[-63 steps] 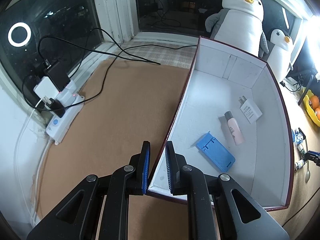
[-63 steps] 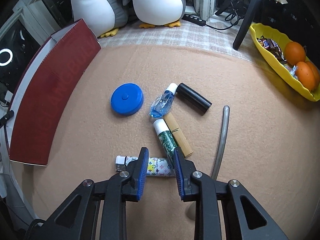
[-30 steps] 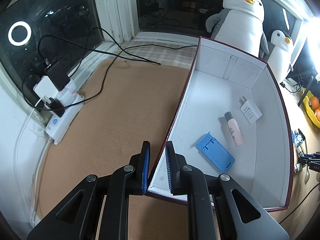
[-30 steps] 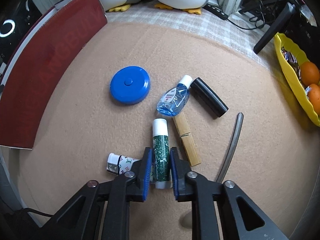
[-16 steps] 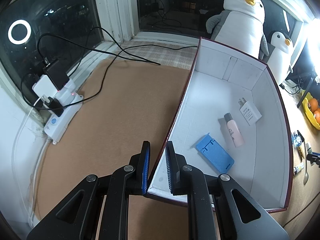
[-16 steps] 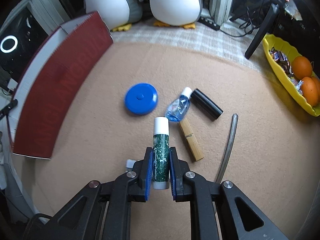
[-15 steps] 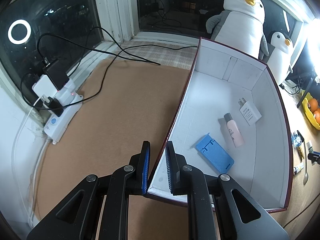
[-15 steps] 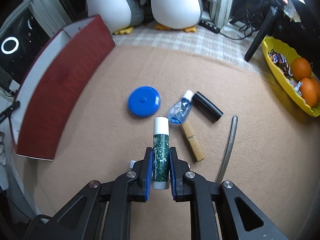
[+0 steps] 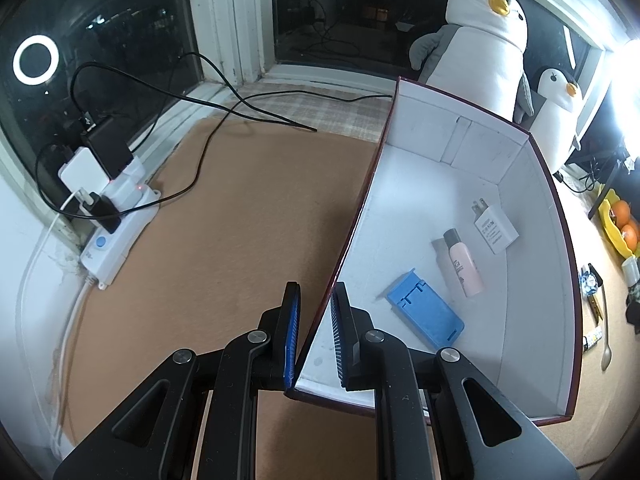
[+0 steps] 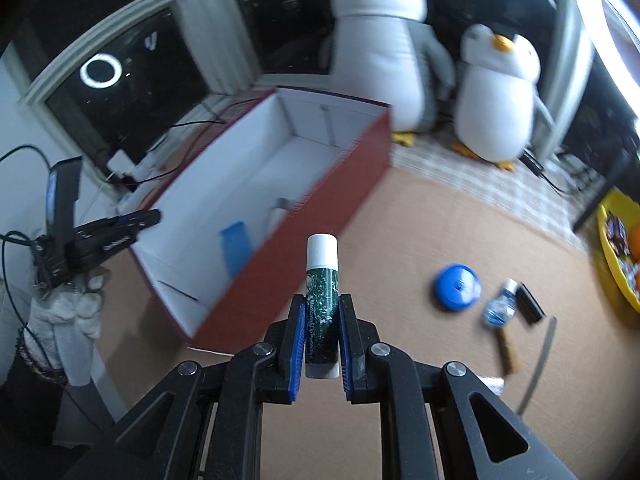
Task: Organize rigid objects
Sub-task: 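Carry the green lip balm tube into the box and open the right tool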
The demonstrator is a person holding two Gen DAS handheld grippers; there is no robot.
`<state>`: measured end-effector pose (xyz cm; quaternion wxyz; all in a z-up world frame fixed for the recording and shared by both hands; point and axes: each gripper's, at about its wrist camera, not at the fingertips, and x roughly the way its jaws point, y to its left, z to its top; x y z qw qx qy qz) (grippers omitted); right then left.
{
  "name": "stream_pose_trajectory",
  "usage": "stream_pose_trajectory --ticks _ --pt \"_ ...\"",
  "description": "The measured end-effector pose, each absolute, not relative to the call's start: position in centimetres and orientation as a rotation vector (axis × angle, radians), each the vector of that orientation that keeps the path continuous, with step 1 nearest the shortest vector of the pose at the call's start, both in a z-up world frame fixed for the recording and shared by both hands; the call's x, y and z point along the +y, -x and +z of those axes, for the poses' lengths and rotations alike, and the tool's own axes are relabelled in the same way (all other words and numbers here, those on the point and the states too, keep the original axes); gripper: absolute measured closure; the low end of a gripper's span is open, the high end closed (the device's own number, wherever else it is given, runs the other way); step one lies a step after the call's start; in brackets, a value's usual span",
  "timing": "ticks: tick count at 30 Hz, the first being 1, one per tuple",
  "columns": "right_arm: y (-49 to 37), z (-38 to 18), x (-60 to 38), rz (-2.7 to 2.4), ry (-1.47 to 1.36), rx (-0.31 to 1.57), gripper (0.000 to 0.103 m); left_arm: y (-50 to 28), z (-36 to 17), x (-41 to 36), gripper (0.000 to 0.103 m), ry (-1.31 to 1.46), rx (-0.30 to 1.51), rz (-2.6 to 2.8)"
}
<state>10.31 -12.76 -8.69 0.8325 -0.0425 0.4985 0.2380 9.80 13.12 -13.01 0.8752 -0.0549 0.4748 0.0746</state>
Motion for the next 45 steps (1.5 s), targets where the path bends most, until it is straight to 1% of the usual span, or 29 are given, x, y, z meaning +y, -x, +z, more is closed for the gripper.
stream_pose_trajectory --ticks 8,14,29,30,31,33,45 --pt "-9.9 -9.5 -5.4 0.587 0.176 1.047 0.089 -9.8 -13.1 13.3 0.089 0.119 0.990 0.148" --pt "-10.6 -10.7 -2.4 0.608 0.218 1.053 0.089 -9.8 -13.1 13.2 0.089 0.121 0.990 0.148" --pt "-11.1 -12.0 -0.8 0.638 0.230 1.055 0.089 -10.1 -13.6 13.2 0.089 0.126 1.000 0.151" --pt "-11.0 -12.0 -0.8 0.634 0.232 1.048 0.086 -10.0 -13.6 13.2 0.089 0.126 1.001 0.151" --pt "-11.0 -11.9 -0.8 0.633 0.230 1.045 0.081 -10.0 -13.6 13.3 0.089 0.126 1.001 0.151" --pt "-11.0 -11.8 -0.9 0.633 0.219 1.040 0.075 -10.0 -13.6 13.4 0.089 0.125 1.002 0.151" --pt "-10.7 -10.0 -4.2 0.601 0.114 1.007 0.074 -10.4 -13.6 13.2 0.089 0.111 1.007 0.158"
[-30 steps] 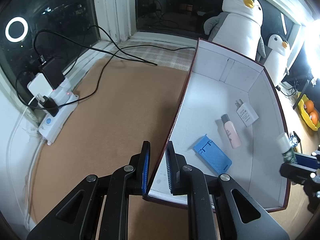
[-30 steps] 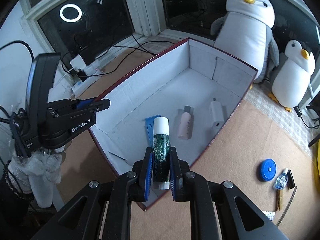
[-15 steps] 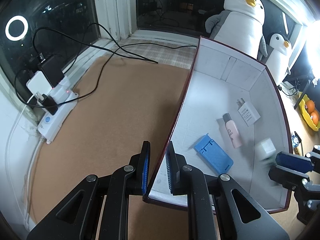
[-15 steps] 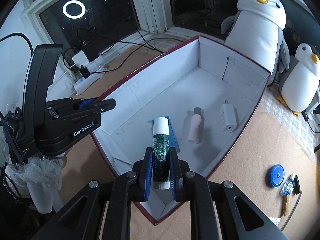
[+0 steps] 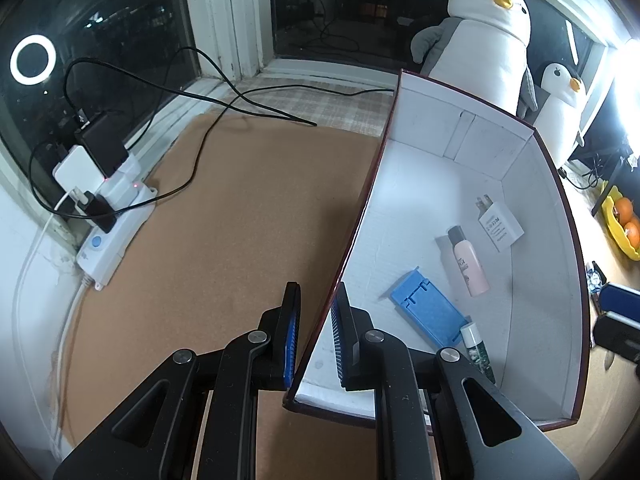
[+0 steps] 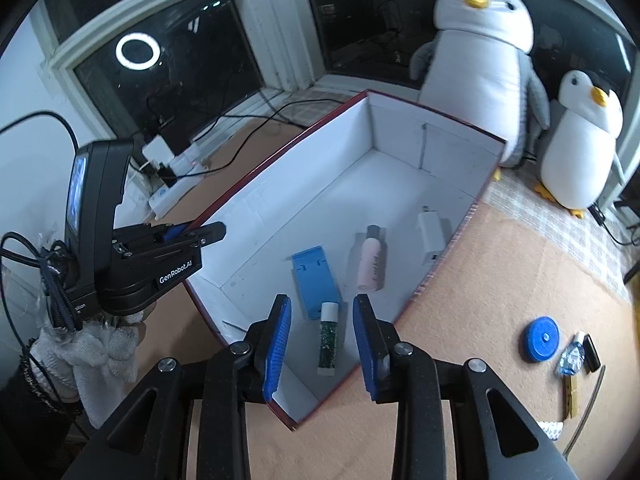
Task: Organize rigid objects
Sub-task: 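Carry the green lip balm tube into the box and open the right tool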
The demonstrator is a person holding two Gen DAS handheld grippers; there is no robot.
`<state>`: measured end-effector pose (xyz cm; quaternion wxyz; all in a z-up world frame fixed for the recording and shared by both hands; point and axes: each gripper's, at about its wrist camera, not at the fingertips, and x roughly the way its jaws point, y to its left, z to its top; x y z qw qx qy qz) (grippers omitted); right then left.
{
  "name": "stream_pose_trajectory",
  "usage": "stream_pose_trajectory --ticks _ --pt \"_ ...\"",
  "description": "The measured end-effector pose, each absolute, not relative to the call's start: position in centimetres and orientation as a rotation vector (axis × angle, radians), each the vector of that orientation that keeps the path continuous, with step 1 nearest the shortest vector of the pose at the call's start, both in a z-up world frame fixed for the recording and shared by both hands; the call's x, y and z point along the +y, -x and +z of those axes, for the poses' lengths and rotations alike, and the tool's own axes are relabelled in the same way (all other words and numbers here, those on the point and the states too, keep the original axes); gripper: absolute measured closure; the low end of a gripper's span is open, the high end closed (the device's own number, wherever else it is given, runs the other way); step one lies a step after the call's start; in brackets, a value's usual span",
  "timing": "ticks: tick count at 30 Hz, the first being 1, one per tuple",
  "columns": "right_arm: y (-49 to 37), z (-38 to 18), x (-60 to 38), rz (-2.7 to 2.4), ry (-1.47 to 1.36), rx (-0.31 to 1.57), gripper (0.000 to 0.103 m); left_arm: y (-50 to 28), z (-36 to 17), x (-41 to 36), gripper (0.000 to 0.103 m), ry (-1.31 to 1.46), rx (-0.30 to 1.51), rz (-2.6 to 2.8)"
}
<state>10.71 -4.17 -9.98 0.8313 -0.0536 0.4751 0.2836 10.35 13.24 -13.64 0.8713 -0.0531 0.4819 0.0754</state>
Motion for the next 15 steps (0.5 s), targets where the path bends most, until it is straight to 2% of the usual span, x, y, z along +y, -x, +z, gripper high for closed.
stream_pose_trajectory --ticks 15 --pt "-11.8 -10.3 -14.9 0.395 -0.040 1.013 0.074 -10.9 -13.5 13.1 0.089 0.096 1.015 0.166"
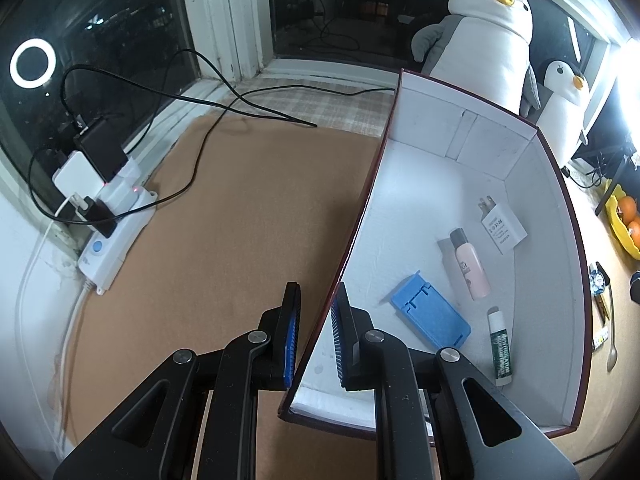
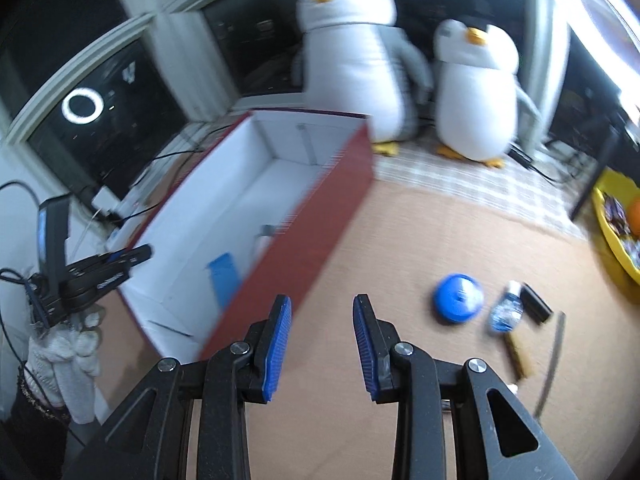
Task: Organize rigid objects
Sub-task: 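Carry the green lip balm tube into the box and open the right tool, then move the right tool to the blue eye-drop bottle and grasp it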
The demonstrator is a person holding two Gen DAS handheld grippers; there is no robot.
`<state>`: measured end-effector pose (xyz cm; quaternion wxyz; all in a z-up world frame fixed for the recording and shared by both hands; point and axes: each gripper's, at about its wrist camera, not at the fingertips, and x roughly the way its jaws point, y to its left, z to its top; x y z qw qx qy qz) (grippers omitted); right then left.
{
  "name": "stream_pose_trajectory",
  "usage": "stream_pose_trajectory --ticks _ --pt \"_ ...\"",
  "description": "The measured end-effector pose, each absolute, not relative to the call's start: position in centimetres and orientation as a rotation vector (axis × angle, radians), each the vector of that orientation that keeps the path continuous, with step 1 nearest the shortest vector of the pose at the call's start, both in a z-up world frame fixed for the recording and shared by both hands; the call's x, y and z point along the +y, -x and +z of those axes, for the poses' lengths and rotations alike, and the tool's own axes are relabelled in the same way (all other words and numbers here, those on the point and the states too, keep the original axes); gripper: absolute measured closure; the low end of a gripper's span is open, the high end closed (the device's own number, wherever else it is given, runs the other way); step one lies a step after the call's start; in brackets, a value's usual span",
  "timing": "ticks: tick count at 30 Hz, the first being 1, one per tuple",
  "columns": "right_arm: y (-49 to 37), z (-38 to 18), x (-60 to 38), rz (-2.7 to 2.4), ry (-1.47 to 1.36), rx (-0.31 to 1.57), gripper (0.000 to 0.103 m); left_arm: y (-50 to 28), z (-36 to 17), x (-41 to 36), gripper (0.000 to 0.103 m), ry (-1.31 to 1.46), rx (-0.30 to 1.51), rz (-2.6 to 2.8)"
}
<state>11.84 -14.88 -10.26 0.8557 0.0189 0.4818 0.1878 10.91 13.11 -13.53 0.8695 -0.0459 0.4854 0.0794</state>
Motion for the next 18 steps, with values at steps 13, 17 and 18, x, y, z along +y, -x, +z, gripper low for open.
stream_pose_trajectory --ticks 13,17,18 --pt "-15.0 -15.4 -25.7 0.169 -0.211 1.133 0.074 -11.4 -13.7 12.9 0.089 0.079 1.025 0.180" --pt "-16.4 -17.1 -27.6 0.135 -0.255 1.173 0.074 -11.4 -13.7 12.8 0.089 0.078 1.027 0.184" --pt "-16.5 -17.3 -27.7 0.129 -0.263 1.179 0.074 -11.4 -13.7 12.8 0.089 0.077 1.027 0.185"
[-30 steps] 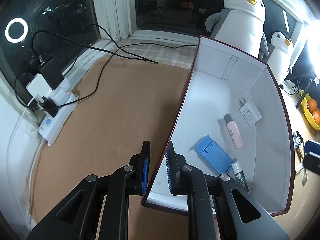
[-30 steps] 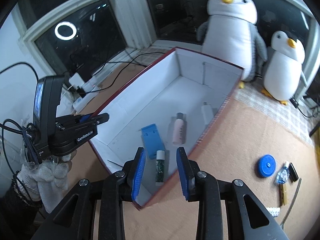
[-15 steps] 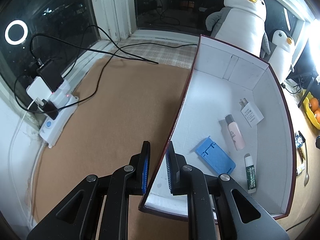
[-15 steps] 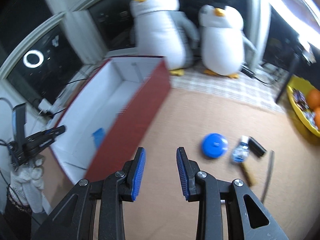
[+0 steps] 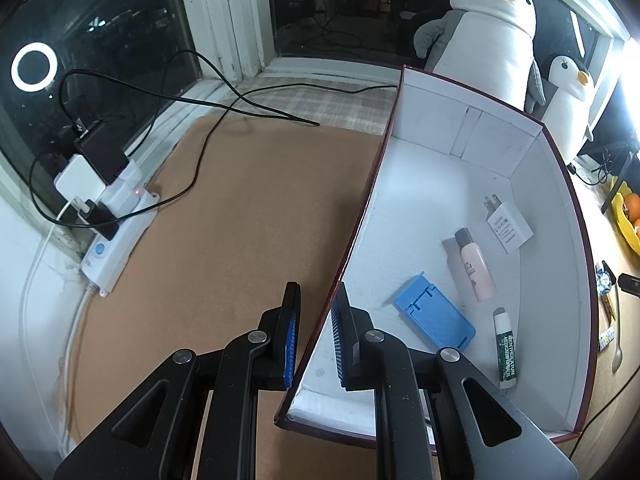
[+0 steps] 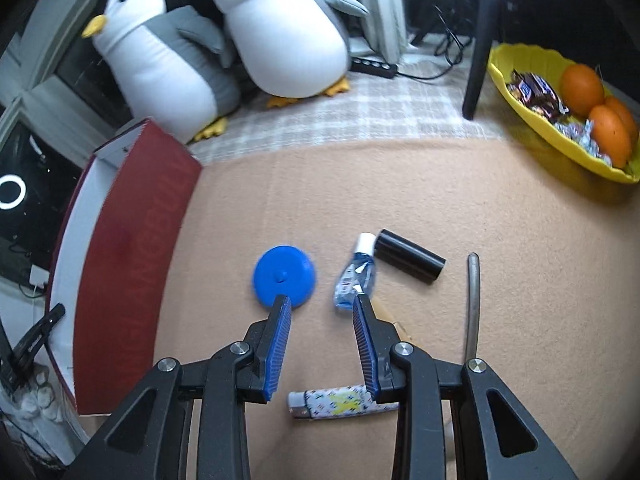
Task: Organize rigid objects
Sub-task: 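Move the right tool to the blue eye-drop bottle and grasp it, then carry the blue eye-drop bottle into the box and open the right tool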
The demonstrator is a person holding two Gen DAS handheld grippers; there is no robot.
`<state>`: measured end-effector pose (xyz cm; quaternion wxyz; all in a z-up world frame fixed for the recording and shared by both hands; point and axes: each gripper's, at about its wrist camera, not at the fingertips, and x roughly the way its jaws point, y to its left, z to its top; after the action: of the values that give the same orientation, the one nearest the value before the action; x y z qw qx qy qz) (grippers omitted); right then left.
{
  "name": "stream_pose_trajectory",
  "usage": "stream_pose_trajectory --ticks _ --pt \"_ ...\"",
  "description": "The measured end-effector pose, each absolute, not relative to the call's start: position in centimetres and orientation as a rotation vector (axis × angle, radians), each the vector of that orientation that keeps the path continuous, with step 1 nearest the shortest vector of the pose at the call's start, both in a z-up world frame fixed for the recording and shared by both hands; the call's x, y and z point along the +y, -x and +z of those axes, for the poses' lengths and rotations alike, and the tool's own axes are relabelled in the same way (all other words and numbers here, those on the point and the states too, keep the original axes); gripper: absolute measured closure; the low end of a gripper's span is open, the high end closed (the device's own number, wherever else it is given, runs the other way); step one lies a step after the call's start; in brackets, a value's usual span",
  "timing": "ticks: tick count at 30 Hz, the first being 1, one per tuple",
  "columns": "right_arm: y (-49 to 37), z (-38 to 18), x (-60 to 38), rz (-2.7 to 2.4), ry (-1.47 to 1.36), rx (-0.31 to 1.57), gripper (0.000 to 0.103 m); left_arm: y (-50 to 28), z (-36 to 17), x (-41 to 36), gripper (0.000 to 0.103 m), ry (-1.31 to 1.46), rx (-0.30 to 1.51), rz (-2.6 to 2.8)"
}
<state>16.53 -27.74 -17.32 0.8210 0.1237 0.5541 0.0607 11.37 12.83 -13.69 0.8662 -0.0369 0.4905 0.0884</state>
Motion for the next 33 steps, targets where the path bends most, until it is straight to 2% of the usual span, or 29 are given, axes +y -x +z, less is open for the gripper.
stream_pose_trajectory --ticks 20,21,22,33 --pt "-19.8 -21.3 -28.3 0.138 -0.283 1.285 0.074 -11.4 -13.7 12.7 0.089 0.073 1.031 0.199" --pt "-19.8 -21.3 -28.2 0.138 -0.280 1.284 0.075 -11.4 -13.7 12.7 0.089 0.073 1.031 0.199" --pt "-19.8 -21.4 -28.2 0.138 -0.279 1.285 0.081 -11.4 -13.7 12.6 0.089 0.073 1.031 0.199" --pt "-19.2 -20.5 -28.3 0.135 -0.284 1.240 0.082 -11.4 -13.7 12.7 0.089 0.073 1.030 0.197"
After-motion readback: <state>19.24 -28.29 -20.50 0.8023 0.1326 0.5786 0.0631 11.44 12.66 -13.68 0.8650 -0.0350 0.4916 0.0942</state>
